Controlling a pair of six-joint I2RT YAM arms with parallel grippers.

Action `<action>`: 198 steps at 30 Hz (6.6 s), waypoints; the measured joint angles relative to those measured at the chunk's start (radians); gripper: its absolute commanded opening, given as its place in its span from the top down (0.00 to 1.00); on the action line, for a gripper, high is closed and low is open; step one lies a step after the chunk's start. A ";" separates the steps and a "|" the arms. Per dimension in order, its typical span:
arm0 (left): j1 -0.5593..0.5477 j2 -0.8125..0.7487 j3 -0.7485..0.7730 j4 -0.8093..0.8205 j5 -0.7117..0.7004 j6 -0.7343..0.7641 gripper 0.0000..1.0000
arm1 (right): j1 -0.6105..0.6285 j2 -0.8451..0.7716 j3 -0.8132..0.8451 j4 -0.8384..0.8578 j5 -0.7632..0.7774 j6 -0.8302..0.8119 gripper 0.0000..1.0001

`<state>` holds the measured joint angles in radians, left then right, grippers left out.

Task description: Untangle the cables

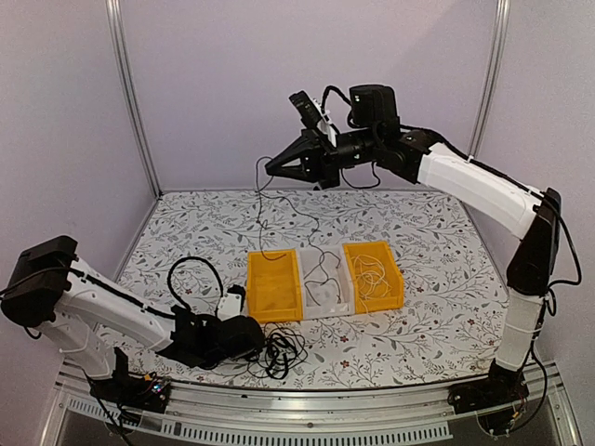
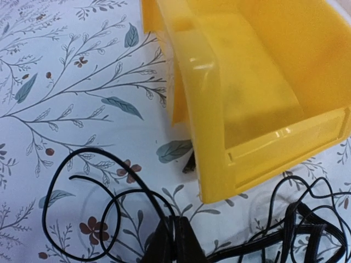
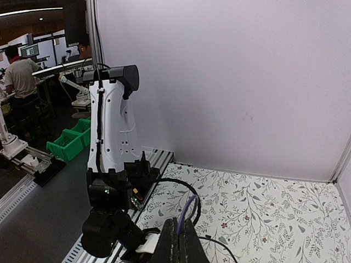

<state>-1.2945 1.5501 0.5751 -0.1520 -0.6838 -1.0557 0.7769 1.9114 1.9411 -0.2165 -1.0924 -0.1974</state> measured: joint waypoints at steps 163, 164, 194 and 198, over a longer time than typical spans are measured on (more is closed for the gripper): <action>0.000 0.068 0.062 -0.049 0.003 0.012 1.00 | -0.018 -0.121 -0.560 -0.479 0.944 -0.407 0.81; 0.000 0.068 0.062 -0.048 0.003 0.012 1.00 | -0.018 -0.121 -0.558 -0.481 0.942 -0.410 0.85; -0.001 0.068 0.062 -0.082 -0.008 -0.015 1.00 | 0.031 0.025 -0.436 -0.439 0.764 -0.373 1.00; -0.002 0.069 0.064 -0.094 -0.008 -0.015 1.00 | 0.006 0.025 -0.460 -0.410 0.749 -0.355 1.00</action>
<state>-1.2968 1.6188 0.6392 -0.2459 -0.6922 -1.0710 0.7826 1.9366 1.4811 -0.6262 -0.3431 -0.5526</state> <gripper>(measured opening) 0.000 0.011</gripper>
